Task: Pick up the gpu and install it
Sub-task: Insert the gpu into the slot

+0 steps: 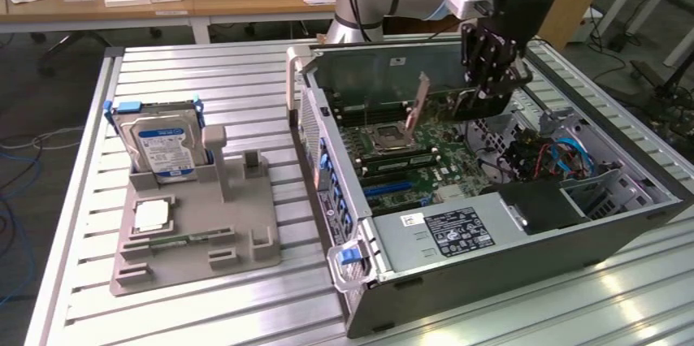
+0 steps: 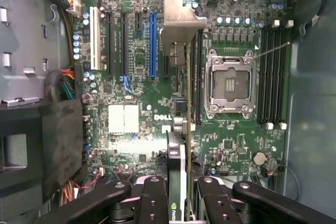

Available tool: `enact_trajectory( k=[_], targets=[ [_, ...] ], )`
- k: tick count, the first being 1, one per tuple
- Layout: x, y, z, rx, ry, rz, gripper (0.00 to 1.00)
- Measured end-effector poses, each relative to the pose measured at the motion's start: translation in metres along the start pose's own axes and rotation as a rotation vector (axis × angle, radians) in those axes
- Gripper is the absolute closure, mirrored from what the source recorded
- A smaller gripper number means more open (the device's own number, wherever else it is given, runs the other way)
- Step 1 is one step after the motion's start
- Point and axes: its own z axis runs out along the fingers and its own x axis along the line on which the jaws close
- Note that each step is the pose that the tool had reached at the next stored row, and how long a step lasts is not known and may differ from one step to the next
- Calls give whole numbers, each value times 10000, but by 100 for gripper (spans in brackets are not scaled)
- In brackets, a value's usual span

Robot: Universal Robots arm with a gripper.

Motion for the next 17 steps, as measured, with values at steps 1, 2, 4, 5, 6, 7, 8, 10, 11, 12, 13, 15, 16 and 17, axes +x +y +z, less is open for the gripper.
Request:
enact_trajectory(
  k=[1, 2, 4, 5, 6, 7, 8, 10, 11, 12, 13, 15, 16, 17],
  targets=[
    [0, 6, 3, 0, 0, 0, 73],
    [0, 11, 5, -1, 1, 0, 73],
    [1, 12, 5, -1, 2, -1, 73],
    [1, 12, 6, -1, 2, -1, 73],
    [0, 13, 7, 0, 0, 0, 73],
    [0, 13, 6, -1, 0, 0, 73],
    [0, 13, 6, -1, 1, 0, 73],
    [0, 13, 7, 0, 0, 0, 73],
    [0, 13, 7, -1, 0, 0, 73],
    [0, 13, 7, 0, 0, 0, 73],
    [0, 13, 6, 0, 0, 0, 73],
    [0, 13, 7, 0, 0, 0, 73],
    [0, 13, 6, 0, 0, 0, 73],
    [0, 13, 6, 0, 0, 0, 73]
  ],
)
